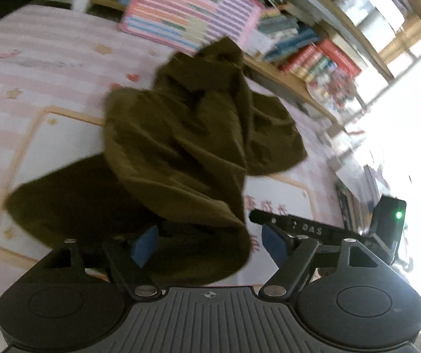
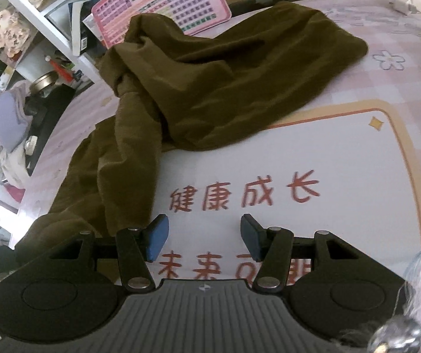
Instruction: Fold clothes
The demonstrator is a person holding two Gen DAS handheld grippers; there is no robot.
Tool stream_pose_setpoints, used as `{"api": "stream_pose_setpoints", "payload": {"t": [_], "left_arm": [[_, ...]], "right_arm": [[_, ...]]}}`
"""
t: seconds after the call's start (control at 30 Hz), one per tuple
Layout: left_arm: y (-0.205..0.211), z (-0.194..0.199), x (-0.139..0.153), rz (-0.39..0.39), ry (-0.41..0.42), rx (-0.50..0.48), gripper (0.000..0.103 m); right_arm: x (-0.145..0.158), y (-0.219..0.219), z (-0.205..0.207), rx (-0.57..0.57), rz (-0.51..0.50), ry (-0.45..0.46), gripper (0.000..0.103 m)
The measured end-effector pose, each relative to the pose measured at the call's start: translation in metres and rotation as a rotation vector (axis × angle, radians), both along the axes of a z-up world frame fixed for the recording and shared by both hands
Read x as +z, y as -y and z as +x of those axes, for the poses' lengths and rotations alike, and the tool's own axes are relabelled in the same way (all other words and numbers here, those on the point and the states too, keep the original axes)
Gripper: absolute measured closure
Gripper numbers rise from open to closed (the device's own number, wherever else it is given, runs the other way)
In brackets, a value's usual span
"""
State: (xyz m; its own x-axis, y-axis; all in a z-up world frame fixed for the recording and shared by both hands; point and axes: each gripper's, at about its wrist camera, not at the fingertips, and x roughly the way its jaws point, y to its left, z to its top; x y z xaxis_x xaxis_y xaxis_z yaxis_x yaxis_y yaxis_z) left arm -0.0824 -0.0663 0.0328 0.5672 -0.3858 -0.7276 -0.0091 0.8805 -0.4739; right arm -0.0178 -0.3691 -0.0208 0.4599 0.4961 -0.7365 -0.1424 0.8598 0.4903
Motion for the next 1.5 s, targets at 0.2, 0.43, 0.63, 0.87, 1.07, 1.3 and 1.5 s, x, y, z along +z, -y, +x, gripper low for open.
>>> {"api": "stream_pose_setpoints", "payload": {"t": [0.2, 0.43, 0.63, 0.87, 1.07, 1.3, 1.5], "left_arm": [[-0.049, -0.003, 0.006, 0.028, 0.032, 0.096, 0.024], [-0.077, 0.056, -0.028, -0.079, -0.044, 0.168, 0.024], [-0.092, 0.115, -0.063, -0.205, -0.128, 0.209, 0.024], [-0.105, 0.163, -0.091, -0.337, -0.180, 0.226, 0.028], [-0.116, 0.169, -0.081, -0.397, -0.108, 0.208, 0.092], [-0.202, 0.118, -0.031, -0.443, 0.099, 0.334, 0.092], [-0.263, 0.074, -0.006, -0.439, 0.197, 0.464, 0.092]], "right_arm": [[0.003, -0.018, -0.002, 0.019, 0.005, -0.001, 0.051], [0.017, -0.035, -0.022, -0.001, -0.027, 0.028, 0.051], [0.053, -0.054, -0.053, 0.045, -0.010, 0.103, 0.036], [0.059, -0.106, -0.068, 0.076, -0.056, 0.076, 0.036], [0.055, -0.143, -0.074, 0.061, -0.105, 0.040, 0.036], [0.050, -0.183, -0.073, 0.106, -0.128, 0.023, 0.032], [0.038, -0.234, -0.065, 0.235, -0.149, 0.009, 0.032]]}}
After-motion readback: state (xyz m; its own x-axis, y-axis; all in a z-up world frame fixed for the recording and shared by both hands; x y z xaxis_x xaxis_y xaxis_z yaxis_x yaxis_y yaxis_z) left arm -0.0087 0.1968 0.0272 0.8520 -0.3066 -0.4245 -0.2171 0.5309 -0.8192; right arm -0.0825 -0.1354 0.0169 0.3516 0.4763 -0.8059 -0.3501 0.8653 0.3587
